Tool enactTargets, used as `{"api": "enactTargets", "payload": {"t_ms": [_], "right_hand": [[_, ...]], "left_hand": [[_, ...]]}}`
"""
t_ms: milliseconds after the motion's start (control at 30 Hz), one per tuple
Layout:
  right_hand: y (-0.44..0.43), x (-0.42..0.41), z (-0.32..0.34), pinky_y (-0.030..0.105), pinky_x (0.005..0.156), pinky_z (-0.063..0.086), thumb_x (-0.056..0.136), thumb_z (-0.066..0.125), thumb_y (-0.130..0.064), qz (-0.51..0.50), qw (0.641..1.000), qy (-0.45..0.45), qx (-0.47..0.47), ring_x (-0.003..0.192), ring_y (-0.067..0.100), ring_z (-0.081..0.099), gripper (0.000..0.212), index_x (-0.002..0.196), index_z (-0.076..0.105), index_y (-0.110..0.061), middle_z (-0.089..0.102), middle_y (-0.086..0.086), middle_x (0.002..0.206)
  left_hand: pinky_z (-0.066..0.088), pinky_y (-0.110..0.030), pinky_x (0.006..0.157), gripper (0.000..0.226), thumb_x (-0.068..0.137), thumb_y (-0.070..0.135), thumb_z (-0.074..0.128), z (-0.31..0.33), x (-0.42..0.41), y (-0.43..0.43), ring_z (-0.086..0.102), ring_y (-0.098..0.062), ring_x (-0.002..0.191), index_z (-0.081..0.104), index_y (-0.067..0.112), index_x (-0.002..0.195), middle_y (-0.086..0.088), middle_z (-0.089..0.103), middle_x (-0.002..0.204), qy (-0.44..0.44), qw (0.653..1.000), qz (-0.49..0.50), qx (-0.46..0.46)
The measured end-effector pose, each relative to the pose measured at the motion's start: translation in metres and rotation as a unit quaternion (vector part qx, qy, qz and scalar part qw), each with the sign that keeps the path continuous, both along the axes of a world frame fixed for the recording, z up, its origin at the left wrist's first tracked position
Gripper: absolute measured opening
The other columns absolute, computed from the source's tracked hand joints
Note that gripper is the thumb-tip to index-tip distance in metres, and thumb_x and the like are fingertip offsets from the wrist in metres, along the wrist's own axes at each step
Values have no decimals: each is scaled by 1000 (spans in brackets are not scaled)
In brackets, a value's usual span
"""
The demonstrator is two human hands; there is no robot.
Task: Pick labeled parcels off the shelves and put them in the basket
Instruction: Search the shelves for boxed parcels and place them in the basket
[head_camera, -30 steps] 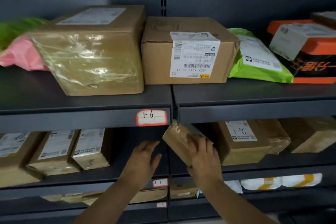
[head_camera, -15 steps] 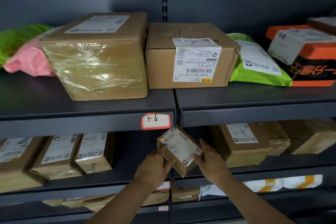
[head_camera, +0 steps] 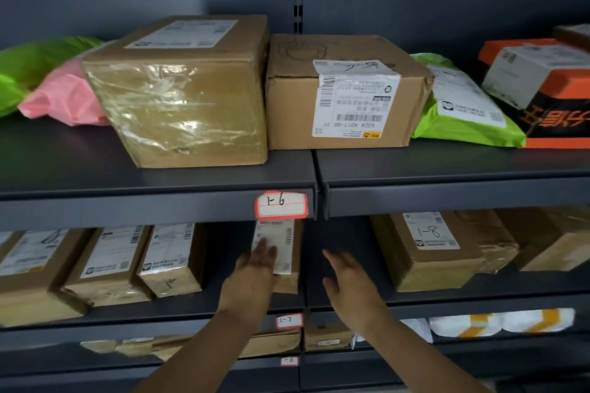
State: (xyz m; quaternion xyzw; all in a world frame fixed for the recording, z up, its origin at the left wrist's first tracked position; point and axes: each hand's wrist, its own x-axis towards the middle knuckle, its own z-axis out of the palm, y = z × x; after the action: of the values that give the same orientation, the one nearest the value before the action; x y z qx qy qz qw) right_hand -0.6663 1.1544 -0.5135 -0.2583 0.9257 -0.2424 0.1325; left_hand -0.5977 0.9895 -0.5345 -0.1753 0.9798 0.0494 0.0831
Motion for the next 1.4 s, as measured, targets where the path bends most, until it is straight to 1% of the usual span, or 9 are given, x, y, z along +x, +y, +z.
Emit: {"api": "enactTargets", "payload": {"t_ms": [67, 233, 400, 533, 700, 900, 1167, 1267, 1400], "right_hand": [[20, -9, 4, 24, 105, 35, 97, 47, -23, -22, 997, 72, -16, 132, 16, 37, 53, 146, 29, -25, 32, 1, 146], [88, -50, 12, 42, 93, 46, 82, 62, 0, -146, 966, 212, -39, 109, 37, 52, 44, 125, 54, -3, 52, 20, 121], [149, -82, 5, 45, 111, 26, 89, 57, -42, -288, 954, 37, 80, 137, 38, 24, 80, 148, 15, -7, 21, 21, 150], [161, -85, -10, 46, 106, 35, 84, 67, -39, -307, 941, -119, -79, 132, 40, 34, 91, 149, 9, -11, 26, 19, 148], [159, -90, -12, 42, 106, 33, 91, 56, -42, -336, 917, -98, -191, 133, 35, 32, 73, 147, 22, -11, 28, 15, 149], [163, -97, -19, 39, 85, 47, 89, 59, -37, -344, 913, -126, -181, 102, 36, 56, 45, 124, 52, -8, 56, 18, 119], [172, -87, -28, 24, 55, 39, 77, 72, -32, -344, 898, -180, -207, 78, 19, 58, 33, 93, 52, -11, 60, -1, 82], [176, -78, -28, 31, 74, 52, 74, 75, -32, -310, 912, -183, -196, 91, 19, 64, 47, 114, 57, -16, 67, -1, 100], [176, -64, -14, 35, 95, 48, 78, 71, -22, -273, 925, -197, -178, 109, 21, 59, 60, 134, 49, -26, 64, -1, 120]], "left_hand": [[47, -33, 100, 80, 93, 8, 51, -1, 0, -4, 17, -27, 142, -1, 24, 152, -1, -15, 158, -13, 1000, -1, -21], [38, -46, 106, 63, 99, 31, 42, 4, -7, -4, 12, -26, 143, 8, 21, 151, -2, -1, 159, -31, 998, 8, -52], [30, -48, 109, 64, 96, 50, 39, 19, -27, 20, 21, -24, 143, 22, 18, 149, -2, 25, 155, -1, 997, -47, -69], [53, -38, 83, 52, 80, 42, 68, 27, -43, 59, 61, -22, 110, 59, 21, 126, 0, 61, 126, 103, 984, -146, -2], [24, -32, 114, 52, 100, 40, 34, 36, -77, 110, 21, -16, 141, 20, 32, 149, 9, 21, 155, 92, 974, -190, 85], [21, -26, 114, 54, 100, 34, 39, 28, -102, 152, 24, -20, 140, 21, 25, 150, 4, 16, 157, 57, 964, -203, 162], [29, -15, 106, 37, 100, 26, 38, 21, -86, 167, 45, -11, 128, 52, 18, 134, 3, 35, 150, 102, 970, -165, 148], [35, -15, 102, 32, 100, 24, 41, 20, -78, 161, 51, -9, 119, 59, 20, 125, 7, 46, 140, 82, 970, -173, 150], [34, -3, 91, 25, 96, 22, 51, 24, -66, 153, 53, 0, 107, 66, 17, 115, 9, 56, 125, 66, 968, -168, 177]]}}
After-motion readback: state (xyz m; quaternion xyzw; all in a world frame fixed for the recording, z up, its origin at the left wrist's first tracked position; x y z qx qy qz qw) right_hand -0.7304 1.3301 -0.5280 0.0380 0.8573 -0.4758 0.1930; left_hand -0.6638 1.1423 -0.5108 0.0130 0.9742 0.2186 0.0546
